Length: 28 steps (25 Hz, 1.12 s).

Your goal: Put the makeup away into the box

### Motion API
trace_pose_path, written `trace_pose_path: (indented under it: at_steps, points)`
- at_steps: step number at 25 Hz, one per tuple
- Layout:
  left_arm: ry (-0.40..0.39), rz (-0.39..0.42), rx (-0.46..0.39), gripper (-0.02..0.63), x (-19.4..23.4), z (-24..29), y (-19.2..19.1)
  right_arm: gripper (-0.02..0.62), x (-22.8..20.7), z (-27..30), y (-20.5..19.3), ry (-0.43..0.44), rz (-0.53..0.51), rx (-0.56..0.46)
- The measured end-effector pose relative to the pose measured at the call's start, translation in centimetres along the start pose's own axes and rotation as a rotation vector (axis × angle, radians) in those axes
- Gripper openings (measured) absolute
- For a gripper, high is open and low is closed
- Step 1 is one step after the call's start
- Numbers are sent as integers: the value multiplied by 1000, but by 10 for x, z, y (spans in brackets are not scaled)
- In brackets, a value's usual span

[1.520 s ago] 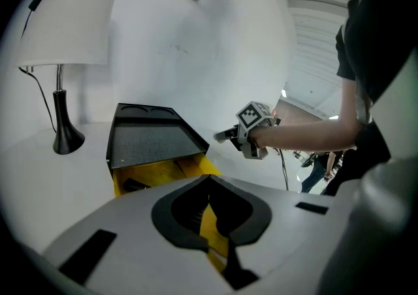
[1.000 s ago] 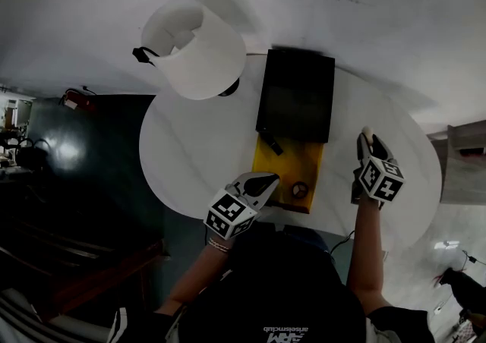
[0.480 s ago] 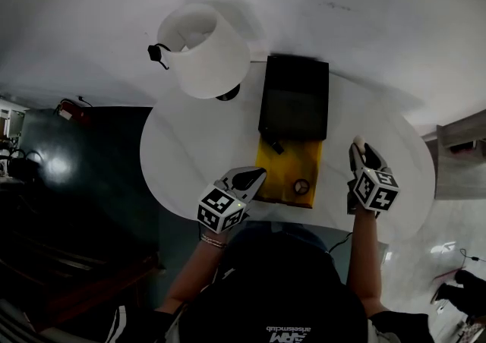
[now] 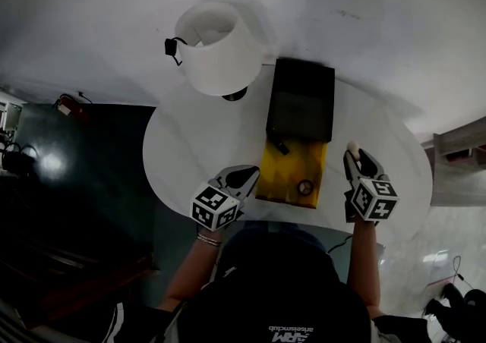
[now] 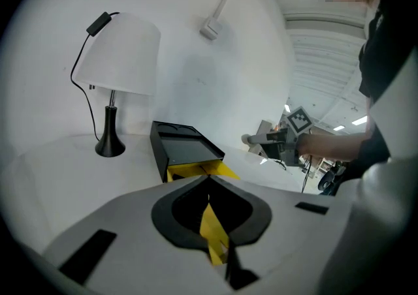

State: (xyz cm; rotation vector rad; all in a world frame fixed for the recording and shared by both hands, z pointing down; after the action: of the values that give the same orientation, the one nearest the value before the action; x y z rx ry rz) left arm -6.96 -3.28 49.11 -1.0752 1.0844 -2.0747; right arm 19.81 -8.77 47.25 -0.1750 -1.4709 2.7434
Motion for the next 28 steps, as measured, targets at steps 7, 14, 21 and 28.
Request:
trace_pose_path:
  at_steps: [7,14,21,28]
  points:
    - [25,-32,-16,17,7,-12,-8,164,64,-3,3,197,-123,-21]
    - [37,-54,-22,17,4,-14,-15,166,123,1,-20,378,-257,50]
    - [20,-69,-8,17,-8,-8,-25,166,151,5,-45,482,-332,105]
    - [66,-98,-16,17,-10,-24,-35,167,172,9,-67,552,-444,165]
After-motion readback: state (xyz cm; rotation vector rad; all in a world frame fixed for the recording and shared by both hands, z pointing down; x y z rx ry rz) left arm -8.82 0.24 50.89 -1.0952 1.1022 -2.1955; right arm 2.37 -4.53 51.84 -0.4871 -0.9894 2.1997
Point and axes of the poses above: the fingertips, and each gripper's own axes: z forward along the fingers, x to its left, y out of its top, the point moved 2 cm from there along -z, backward along the fingers, and after that the axes turned 13 degrees about -y, right-handed, at the moved point
